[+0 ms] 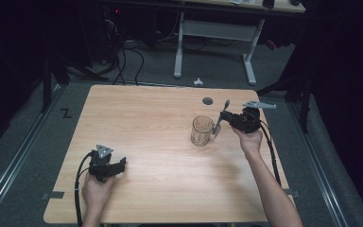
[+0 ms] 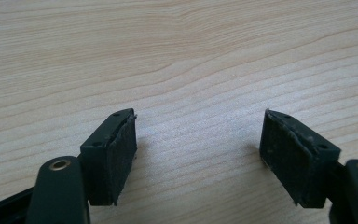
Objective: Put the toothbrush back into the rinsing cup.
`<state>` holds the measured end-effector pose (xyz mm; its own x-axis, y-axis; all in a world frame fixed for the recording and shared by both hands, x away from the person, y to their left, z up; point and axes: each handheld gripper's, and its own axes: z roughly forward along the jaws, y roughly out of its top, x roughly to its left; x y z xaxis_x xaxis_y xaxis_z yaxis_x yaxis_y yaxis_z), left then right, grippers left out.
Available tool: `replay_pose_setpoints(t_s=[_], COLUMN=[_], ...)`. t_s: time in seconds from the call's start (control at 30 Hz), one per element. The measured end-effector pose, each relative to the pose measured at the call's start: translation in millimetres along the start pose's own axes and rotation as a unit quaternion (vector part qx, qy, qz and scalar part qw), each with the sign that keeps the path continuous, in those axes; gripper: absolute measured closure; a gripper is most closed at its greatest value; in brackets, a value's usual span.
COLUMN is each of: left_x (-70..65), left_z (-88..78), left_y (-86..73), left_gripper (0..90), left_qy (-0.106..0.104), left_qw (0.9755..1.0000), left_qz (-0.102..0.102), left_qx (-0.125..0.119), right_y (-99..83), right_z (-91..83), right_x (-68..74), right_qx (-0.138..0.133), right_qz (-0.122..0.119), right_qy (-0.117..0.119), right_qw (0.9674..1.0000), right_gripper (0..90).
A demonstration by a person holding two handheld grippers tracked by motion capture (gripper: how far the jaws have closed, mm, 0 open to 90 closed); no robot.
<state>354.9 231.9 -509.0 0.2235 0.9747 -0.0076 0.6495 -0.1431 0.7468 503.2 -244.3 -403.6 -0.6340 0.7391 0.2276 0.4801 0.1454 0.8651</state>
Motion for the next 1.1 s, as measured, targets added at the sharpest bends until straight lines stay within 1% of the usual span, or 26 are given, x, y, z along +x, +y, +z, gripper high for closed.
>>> replay_pose_setpoints(t_s=[0.2, 0.23, 0.5, 0.77, 1.1], left_x=[0.0, 0.0, 0.0, 0.0, 0.0], left_z=[0.0, 0.0, 0.0, 0.0, 0.0], left_y=[0.0, 0.0, 0.0, 0.0, 0.0], left_gripper=[27.6, 27.6, 27.6, 27.6, 27.6], left_qy=[0.000, 0.000, 0.000, 0.000, 0.000], left_qw=[1.0000, 1.0000, 1.0000, 1.0000, 1.0000], left_qz=[0.000, 0.000, 0.000, 0.000, 0.000], left_qx=[0.000, 0.000, 0.000, 0.000, 0.000], right_y=[-1.6, -1.9, -4.1, -5.3, -6.7], right_z=[4.4, 5.4, 10.3, 11.3, 14.5], right_x=[1.7, 1.8, 1.8, -0.2, 0.8], right_qx=[0.007, 0.009, 0.020, 0.029, 0.036], right_qz=[-0.002, -0.005, -0.003, 0.000, -0.003], right_qy=[-0.002, -0.002, -0.003, -0.005, -0.006], right_qw=[1.0000, 0.9999, 0.9998, 0.9996, 0.9993], right_gripper=[79.3, 79.3, 79.3, 79.3, 79.1])
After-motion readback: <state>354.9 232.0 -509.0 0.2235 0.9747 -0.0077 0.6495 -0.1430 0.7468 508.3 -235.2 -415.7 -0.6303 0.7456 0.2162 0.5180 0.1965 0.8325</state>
